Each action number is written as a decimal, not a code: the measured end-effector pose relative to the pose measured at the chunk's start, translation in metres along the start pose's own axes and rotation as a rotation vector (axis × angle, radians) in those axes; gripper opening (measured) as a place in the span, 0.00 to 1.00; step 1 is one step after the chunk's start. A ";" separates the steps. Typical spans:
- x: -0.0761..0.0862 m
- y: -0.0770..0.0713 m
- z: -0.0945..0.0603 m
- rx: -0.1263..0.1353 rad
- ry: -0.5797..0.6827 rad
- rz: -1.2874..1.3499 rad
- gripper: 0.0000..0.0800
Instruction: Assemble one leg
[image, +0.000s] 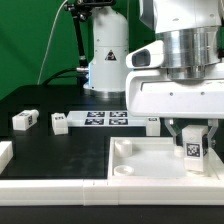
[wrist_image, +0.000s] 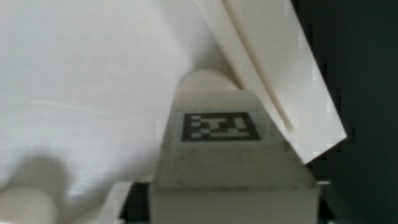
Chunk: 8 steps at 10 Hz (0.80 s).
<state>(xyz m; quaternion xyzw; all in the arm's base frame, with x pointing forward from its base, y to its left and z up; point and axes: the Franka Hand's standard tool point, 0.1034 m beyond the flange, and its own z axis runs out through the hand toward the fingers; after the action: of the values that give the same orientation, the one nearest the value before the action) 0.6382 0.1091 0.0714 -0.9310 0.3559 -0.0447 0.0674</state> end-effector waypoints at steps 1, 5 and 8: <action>0.000 0.000 0.000 -0.004 -0.003 0.079 0.36; 0.000 0.000 0.001 -0.008 -0.006 0.132 0.49; -0.004 -0.003 0.001 -0.010 -0.010 -0.035 0.78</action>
Offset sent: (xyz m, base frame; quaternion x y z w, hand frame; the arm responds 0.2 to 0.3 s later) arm 0.0000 0.0000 0.0000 0.0000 0.0000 0.0799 0.9968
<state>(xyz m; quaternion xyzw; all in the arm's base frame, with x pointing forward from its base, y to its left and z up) 0.6370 0.1142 0.0710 -0.9376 0.3395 -0.0397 0.0638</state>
